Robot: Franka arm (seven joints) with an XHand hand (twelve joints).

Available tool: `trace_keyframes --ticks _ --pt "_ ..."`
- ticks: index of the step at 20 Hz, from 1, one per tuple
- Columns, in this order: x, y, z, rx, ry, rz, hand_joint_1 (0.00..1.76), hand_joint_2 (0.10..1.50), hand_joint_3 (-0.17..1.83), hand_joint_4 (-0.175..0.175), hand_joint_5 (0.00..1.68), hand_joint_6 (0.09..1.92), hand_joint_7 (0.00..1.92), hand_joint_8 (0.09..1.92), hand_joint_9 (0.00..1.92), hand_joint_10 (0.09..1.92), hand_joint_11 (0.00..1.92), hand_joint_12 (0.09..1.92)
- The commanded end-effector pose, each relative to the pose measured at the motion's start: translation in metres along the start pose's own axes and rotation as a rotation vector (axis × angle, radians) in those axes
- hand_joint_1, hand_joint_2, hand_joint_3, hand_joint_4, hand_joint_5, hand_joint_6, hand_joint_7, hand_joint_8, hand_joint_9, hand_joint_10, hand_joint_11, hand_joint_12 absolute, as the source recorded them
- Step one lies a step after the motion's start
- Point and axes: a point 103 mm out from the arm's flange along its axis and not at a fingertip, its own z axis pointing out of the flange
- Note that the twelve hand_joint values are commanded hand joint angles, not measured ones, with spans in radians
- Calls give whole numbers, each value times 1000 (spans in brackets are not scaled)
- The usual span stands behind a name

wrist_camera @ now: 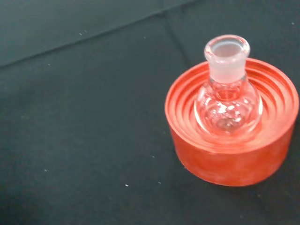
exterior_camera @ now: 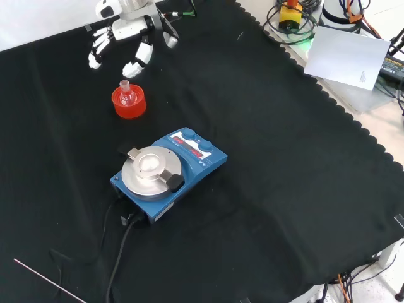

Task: Pick up the round-bottom flask.

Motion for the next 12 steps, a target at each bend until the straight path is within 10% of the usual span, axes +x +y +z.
trace_keyframes --ticks 1,12 --pt "-9 1 7 17 -47 28 804 717 602 -84 483 87 175 676 298 741 0 1278" --pt "-32 5 30 53 -47 79 856 659 680 -76 493 87 162 675 288 740 0 1277"
